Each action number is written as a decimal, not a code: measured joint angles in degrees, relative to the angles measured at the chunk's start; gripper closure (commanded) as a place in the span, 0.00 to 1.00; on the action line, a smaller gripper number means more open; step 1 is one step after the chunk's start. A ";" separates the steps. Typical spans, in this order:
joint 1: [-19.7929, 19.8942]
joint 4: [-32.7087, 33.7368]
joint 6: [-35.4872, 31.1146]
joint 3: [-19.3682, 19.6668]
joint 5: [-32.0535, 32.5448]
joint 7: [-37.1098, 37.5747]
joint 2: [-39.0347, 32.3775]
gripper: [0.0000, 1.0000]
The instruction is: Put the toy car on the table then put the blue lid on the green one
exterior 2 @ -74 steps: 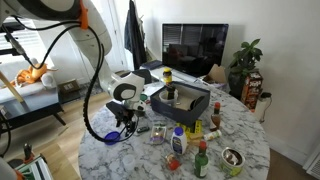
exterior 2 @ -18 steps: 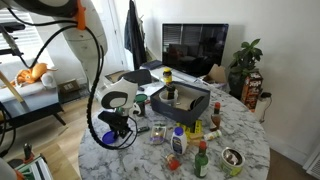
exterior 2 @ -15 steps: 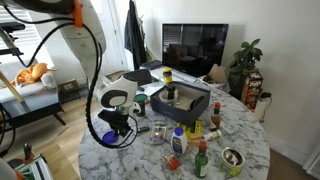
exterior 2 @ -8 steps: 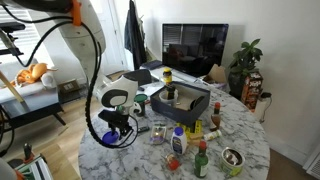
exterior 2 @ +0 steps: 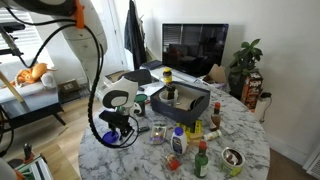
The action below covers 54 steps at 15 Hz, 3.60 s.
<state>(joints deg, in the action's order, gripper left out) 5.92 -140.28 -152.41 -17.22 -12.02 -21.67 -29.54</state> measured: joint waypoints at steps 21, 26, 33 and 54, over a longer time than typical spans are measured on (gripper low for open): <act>-9.03 5.70 8.89 5.56 6.30 8.40 -1.83 1.00; -10.00 6.21 9.96 6.13 6.93 9.95 -1.95 1.00; -8.48 4.91 9.60 5.89 6.21 9.64 0.92 1.00; -6.67 7.23 18.39 10.82 -5.89 35.64 24.05 1.00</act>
<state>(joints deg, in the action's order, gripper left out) -0.75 -133.05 -134.02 -6.40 -17.90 13.97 -5.50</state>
